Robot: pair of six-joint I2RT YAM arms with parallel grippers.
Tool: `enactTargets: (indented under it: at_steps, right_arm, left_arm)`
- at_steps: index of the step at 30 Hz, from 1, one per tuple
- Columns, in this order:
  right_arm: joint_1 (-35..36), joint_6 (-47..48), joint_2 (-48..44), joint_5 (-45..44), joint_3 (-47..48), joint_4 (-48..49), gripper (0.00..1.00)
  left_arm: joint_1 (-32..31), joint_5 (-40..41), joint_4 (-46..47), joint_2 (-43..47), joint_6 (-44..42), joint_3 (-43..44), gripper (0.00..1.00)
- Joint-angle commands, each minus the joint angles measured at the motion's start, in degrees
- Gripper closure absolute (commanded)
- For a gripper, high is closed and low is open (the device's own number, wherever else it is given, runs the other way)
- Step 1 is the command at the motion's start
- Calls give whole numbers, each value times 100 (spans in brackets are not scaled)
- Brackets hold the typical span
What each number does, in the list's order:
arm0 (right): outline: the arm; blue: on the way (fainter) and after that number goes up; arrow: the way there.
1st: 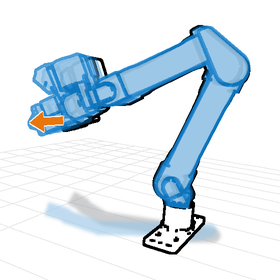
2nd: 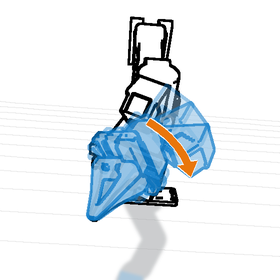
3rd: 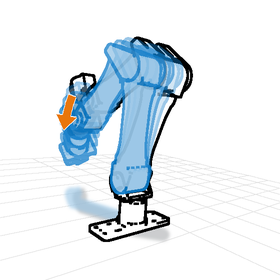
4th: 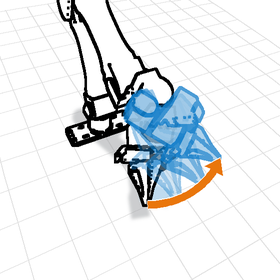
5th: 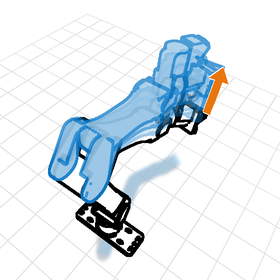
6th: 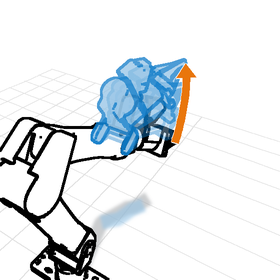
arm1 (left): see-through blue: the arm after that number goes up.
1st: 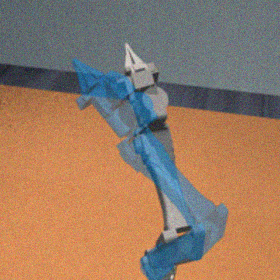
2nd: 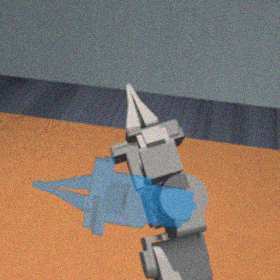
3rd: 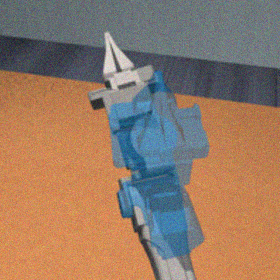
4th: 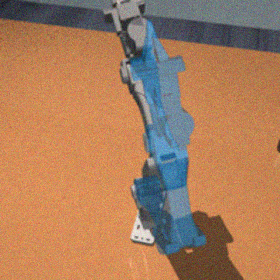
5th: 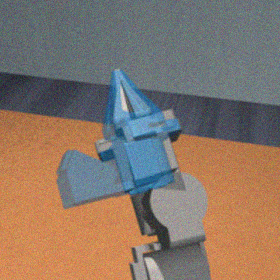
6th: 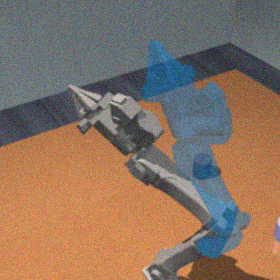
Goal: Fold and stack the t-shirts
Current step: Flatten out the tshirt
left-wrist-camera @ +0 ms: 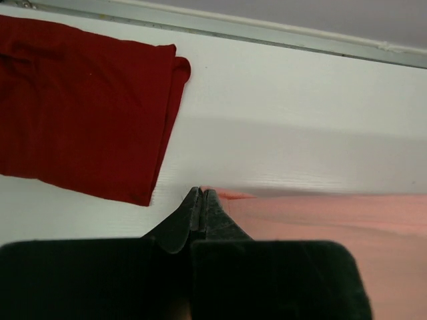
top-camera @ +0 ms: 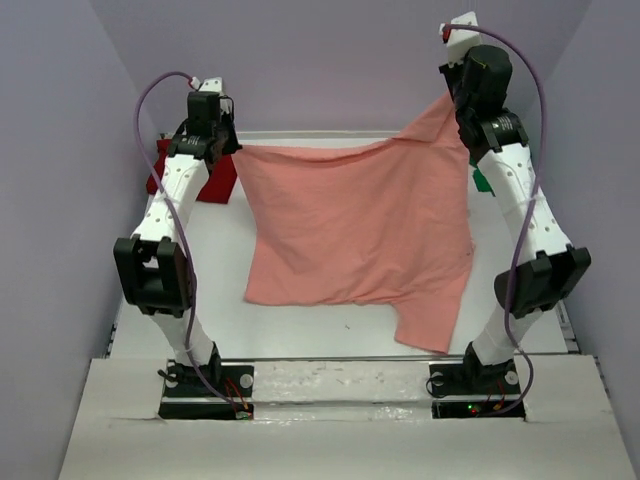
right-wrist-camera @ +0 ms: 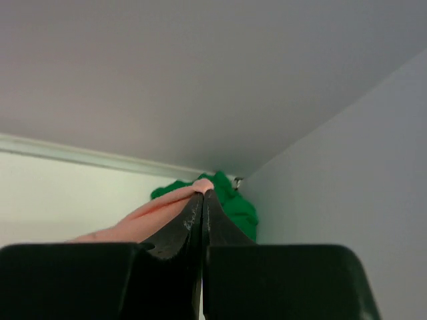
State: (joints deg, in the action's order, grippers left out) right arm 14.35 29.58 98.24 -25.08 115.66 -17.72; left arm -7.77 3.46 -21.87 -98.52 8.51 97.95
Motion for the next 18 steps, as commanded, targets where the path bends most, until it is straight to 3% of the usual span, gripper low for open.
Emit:
enactTargets:
  at_steps: [1, 7, 18]
  right_arm:
    - [-301, -726, 449, 785, 255, -214, 100]
    - [-477, -805, 1478, 908, 290, -206, 100]
    - [-626, -831, 2077, 1225, 423, -303, 100]
  left_arm:
    - [267, -681, 1000, -403, 124, 382, 100]
    - [302, -996, 1132, -1853, -69, 1041, 100]
    - [320, -1269, 1325, -2523, -60, 1472, 100]
